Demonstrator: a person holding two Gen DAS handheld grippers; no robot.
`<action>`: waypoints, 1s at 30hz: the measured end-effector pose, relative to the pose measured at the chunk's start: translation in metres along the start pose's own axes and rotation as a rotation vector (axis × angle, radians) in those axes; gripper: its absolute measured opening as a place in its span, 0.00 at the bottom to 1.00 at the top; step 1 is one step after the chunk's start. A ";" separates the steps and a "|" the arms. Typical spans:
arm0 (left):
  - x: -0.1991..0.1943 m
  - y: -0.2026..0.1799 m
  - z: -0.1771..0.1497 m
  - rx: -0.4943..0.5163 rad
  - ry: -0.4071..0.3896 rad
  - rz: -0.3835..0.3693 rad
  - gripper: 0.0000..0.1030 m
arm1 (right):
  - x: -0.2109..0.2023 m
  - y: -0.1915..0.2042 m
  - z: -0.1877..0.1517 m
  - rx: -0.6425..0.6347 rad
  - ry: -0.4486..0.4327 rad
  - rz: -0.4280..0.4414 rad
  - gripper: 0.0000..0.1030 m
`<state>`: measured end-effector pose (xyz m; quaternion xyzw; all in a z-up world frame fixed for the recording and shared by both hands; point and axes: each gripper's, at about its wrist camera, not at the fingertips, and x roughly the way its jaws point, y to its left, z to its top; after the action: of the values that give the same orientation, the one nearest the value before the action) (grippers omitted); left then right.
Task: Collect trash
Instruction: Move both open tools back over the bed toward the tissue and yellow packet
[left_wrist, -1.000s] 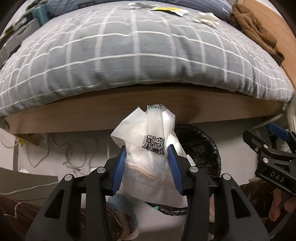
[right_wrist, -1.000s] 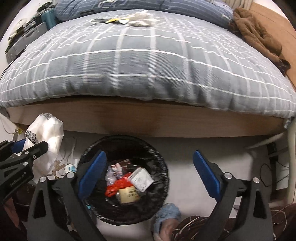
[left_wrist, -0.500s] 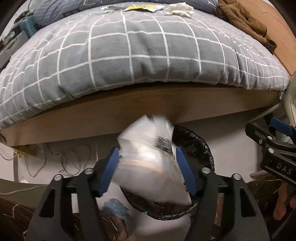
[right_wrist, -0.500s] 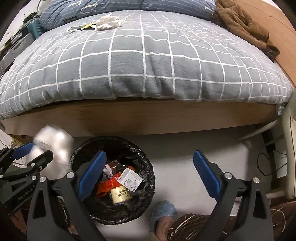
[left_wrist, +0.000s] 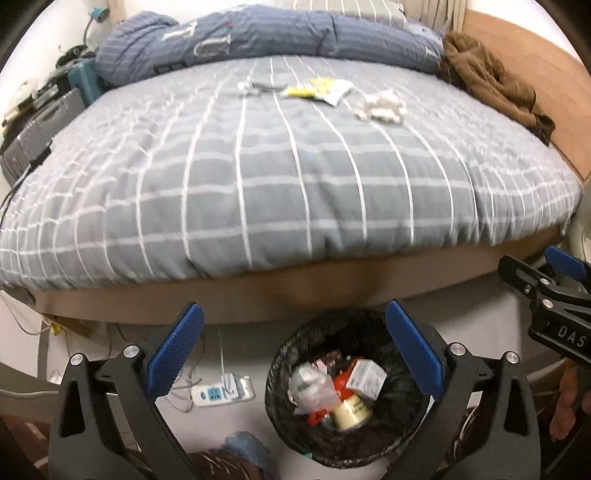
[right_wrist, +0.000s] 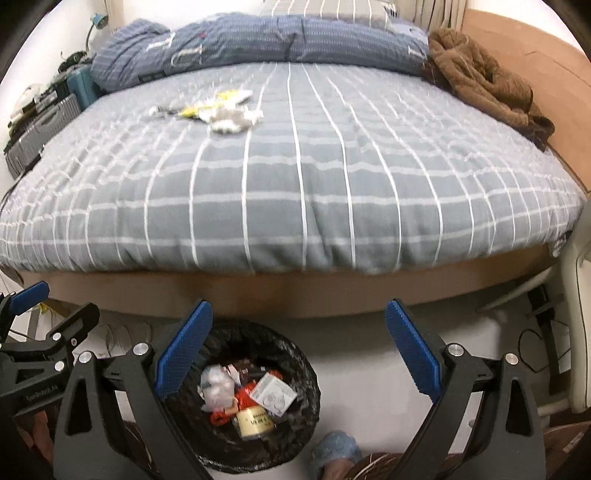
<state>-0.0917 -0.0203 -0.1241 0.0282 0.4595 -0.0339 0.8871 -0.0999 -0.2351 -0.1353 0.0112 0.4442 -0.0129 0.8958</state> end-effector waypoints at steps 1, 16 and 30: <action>-0.002 0.002 0.005 -0.007 -0.006 -0.001 0.94 | -0.002 0.001 0.003 -0.002 -0.009 0.002 0.88; -0.029 0.040 0.099 -0.073 -0.119 0.013 0.94 | -0.023 0.026 0.090 -0.084 -0.156 0.008 0.88; 0.017 0.050 0.176 -0.057 -0.124 0.040 0.94 | 0.047 0.051 0.169 -0.101 -0.122 0.075 0.83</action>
<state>0.0657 0.0146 -0.0354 0.0098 0.4038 -0.0046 0.9148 0.0646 -0.1904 -0.0697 -0.0181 0.3883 0.0424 0.9204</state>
